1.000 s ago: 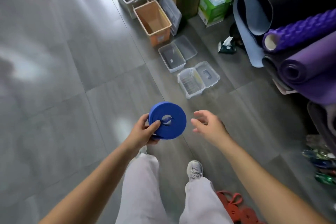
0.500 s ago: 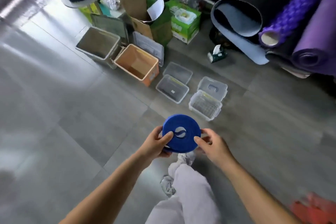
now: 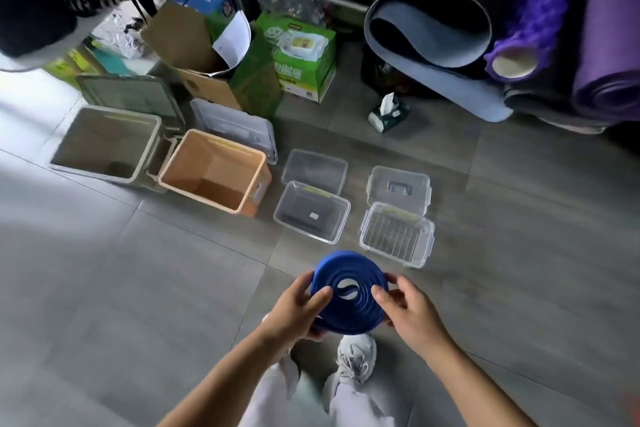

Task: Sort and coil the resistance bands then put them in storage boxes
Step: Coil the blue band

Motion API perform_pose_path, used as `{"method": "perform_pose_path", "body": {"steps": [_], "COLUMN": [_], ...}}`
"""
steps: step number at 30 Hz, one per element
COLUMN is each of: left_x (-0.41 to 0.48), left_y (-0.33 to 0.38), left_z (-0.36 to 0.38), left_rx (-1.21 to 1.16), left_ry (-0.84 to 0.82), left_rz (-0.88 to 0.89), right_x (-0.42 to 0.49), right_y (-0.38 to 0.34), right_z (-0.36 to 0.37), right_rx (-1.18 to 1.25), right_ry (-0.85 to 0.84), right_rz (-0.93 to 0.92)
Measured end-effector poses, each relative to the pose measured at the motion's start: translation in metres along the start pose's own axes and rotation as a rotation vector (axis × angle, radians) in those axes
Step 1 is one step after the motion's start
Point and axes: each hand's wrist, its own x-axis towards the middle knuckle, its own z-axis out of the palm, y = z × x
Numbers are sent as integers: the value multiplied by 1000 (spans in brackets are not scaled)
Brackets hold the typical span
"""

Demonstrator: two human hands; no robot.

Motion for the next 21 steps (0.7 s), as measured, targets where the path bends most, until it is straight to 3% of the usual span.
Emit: {"method": "perform_pose_path", "body": {"steps": [9, 14, 21], "left_x": [202, 314, 440], "left_y": [-92, -111, -112], "left_z": [-3, 24, 93], "left_rx": [213, 404, 537], "left_ry": [-74, -133, -190], "left_rz": [-29, 106, 244], "right_x": [156, 237, 330], "right_y": [148, 210, 270], "right_z": [41, 22, -31], "right_rx": [22, 123, -19], "right_ry": [138, 318, 590], "right_rz": [89, 113, -15]}}
